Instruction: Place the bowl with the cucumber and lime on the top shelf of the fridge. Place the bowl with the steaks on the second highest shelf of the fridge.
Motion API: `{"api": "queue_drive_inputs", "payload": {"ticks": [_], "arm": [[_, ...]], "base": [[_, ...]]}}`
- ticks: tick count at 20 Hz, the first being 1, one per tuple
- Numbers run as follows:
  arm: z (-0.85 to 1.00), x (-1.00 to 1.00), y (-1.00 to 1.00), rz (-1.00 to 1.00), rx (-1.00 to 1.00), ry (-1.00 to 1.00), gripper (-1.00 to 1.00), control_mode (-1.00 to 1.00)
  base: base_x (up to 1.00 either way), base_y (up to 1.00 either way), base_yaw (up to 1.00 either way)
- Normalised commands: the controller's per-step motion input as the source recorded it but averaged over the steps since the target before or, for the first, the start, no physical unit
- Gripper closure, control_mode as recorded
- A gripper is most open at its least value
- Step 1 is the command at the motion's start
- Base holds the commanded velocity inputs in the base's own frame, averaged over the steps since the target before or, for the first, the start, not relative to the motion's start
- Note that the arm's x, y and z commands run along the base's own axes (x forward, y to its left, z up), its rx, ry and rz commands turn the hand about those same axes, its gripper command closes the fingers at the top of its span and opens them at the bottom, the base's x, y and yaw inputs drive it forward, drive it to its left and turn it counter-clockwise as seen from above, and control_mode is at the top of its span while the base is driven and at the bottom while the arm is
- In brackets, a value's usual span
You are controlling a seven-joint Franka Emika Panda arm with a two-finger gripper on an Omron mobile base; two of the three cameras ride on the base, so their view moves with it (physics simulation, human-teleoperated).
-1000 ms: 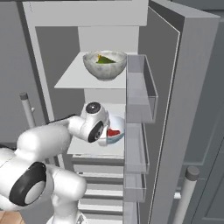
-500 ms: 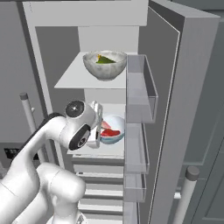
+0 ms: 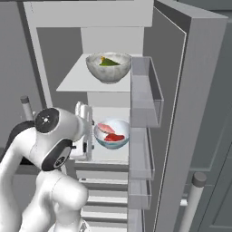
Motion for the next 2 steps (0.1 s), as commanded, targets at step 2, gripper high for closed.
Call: {"api": "queue_drive_inputs", "payload": {"ticks": [2], "arm": [[0.93,-1.00,0.44,0.04,-0.16,0.00,-1.00,-1.00]], "base": [[0.00,0.00,0.00]]}}
